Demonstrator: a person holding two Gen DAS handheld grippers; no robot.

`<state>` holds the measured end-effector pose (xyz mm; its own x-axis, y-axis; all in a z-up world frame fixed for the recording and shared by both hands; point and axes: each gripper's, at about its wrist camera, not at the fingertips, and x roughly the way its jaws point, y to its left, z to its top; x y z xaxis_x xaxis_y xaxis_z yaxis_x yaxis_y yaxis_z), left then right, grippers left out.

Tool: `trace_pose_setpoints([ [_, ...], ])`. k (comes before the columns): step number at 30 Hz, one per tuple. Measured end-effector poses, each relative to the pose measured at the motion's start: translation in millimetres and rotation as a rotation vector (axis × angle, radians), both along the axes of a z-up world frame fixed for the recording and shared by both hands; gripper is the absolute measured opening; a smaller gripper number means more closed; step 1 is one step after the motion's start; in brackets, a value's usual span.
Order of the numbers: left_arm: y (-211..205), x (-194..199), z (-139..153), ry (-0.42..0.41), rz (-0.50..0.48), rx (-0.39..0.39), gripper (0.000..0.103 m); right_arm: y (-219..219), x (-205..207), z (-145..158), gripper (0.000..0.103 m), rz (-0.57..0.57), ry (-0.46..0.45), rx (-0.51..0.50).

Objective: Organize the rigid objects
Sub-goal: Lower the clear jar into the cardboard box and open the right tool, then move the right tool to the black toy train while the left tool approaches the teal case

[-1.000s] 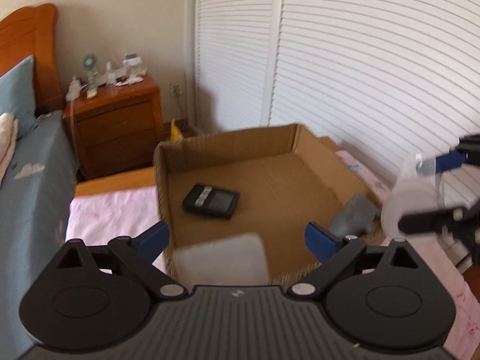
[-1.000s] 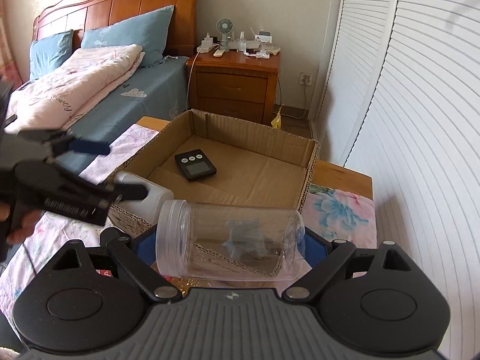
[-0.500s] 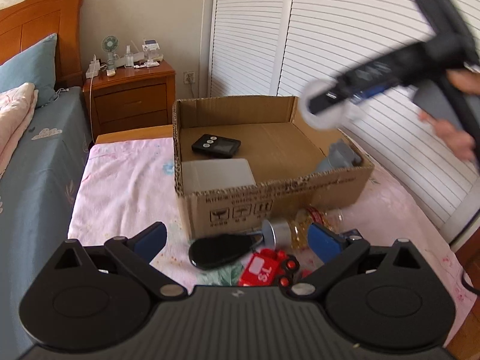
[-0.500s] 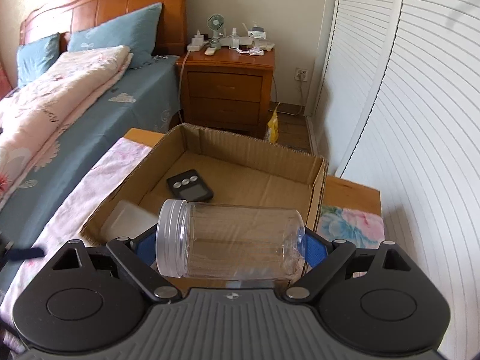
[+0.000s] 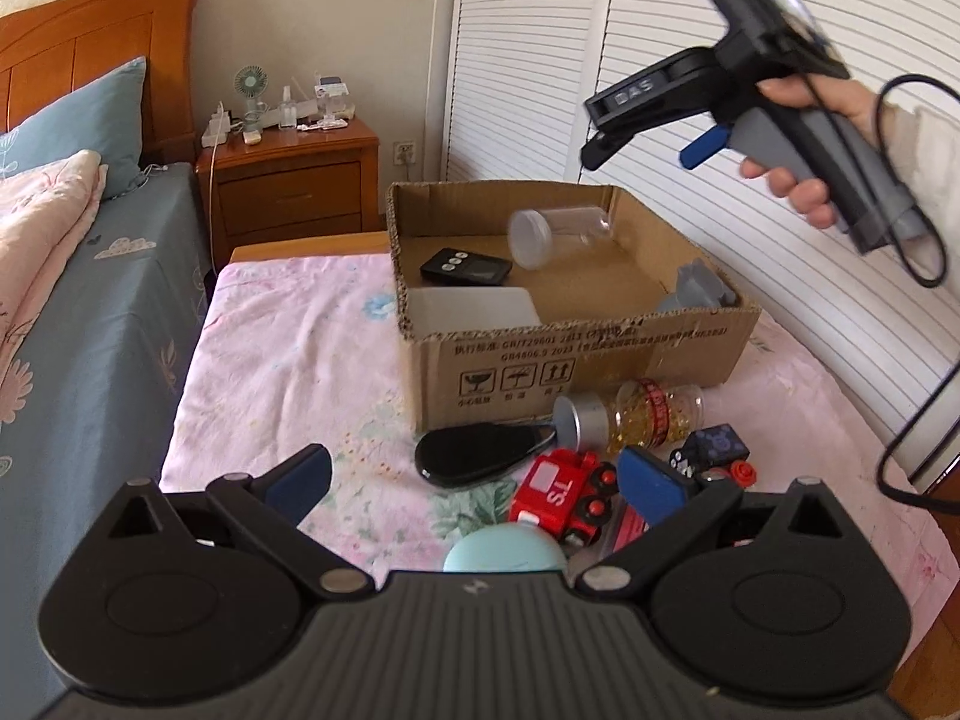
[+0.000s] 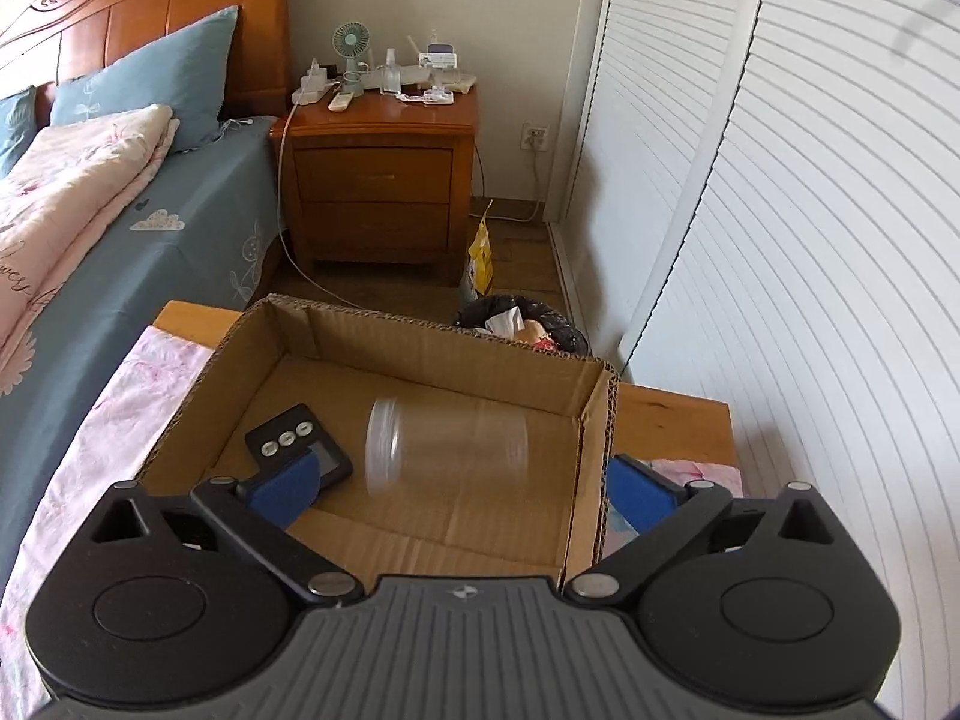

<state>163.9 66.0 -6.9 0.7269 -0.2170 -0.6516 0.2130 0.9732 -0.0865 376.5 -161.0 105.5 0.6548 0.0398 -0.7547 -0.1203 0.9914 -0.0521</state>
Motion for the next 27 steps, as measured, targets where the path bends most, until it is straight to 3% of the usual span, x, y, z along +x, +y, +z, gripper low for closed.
trace_pose_setpoints([
  [16, -5.7, -19.8, -4.2, -0.015, -0.022, 0.052, 0.101, 9.1, -106.6, 9.2, 0.103, 0.003, -0.08, -0.007],
  [22, -9.4, -21.6, -12.2, 0.001, -0.036, 0.076, 0.102, 4.9, -154.5, -24.3, 0.103, -0.036, -0.039, 0.035],
  [27, -9.8, -22.1, -18.1, 0.011, -0.024, 0.099, 0.102, 3.4, -170.9, -60.3, 0.103, -0.086, 0.018, 0.08],
])
